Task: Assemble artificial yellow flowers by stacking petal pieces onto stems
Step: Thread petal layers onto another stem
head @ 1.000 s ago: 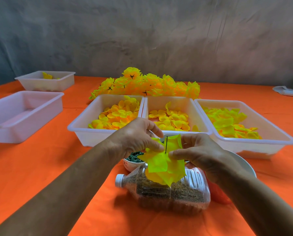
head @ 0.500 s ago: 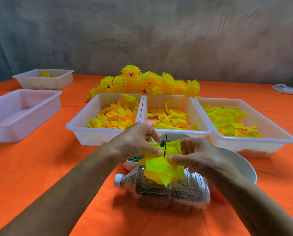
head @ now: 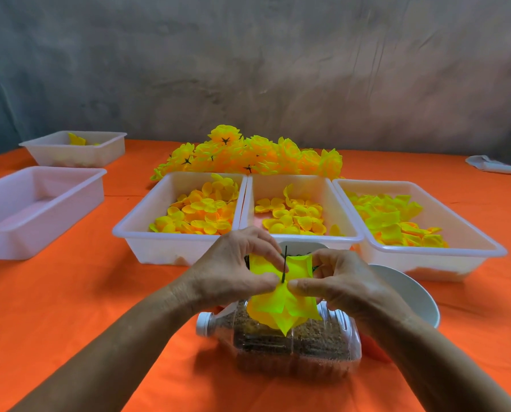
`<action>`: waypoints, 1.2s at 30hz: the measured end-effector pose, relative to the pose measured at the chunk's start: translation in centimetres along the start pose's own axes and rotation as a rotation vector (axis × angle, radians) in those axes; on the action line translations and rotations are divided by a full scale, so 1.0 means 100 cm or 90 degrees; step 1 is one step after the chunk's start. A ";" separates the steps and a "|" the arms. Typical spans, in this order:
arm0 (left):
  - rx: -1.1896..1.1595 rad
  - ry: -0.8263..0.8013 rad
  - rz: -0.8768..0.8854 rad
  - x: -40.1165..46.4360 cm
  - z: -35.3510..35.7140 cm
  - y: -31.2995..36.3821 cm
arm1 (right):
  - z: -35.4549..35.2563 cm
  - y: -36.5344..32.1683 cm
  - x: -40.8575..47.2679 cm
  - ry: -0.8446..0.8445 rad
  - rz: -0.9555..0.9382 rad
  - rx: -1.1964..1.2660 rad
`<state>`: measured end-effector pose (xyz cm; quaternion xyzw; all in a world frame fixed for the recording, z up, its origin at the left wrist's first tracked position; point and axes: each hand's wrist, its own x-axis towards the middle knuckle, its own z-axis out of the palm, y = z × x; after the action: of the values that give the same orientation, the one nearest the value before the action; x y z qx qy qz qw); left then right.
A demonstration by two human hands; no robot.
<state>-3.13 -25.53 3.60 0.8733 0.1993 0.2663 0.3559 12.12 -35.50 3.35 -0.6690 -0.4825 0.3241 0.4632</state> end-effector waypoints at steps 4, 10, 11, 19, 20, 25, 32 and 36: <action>-0.040 0.017 -0.010 0.001 0.008 -0.004 | -0.001 0.000 0.002 -0.003 0.004 -0.026; -0.104 0.024 -0.012 0.006 0.013 -0.010 | -0.032 -0.002 0.009 0.031 0.040 -0.007; -0.109 0.015 -0.012 0.006 0.012 -0.011 | -0.042 0.001 0.015 0.067 0.035 -0.026; -0.135 -0.027 -0.036 0.005 0.011 -0.017 | -0.124 0.050 0.083 0.352 0.080 -0.405; -0.139 -0.032 -0.037 0.005 0.011 -0.017 | -0.131 0.056 0.092 0.331 0.128 -0.451; -0.126 -0.045 -0.038 0.006 0.010 -0.016 | -0.149 0.080 0.126 0.267 0.311 -0.561; -0.114 -0.025 -0.052 0.006 0.012 -0.019 | -0.148 0.098 0.135 0.241 0.421 -0.622; -0.121 -0.023 -0.053 0.006 0.013 -0.019 | -0.145 0.100 0.131 0.354 0.371 -0.563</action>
<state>-2.16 -24.56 1.60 0.8312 0.2033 0.2533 0.4512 32.52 -28.62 -0.54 -0.9629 -0.2289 0.0191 0.1417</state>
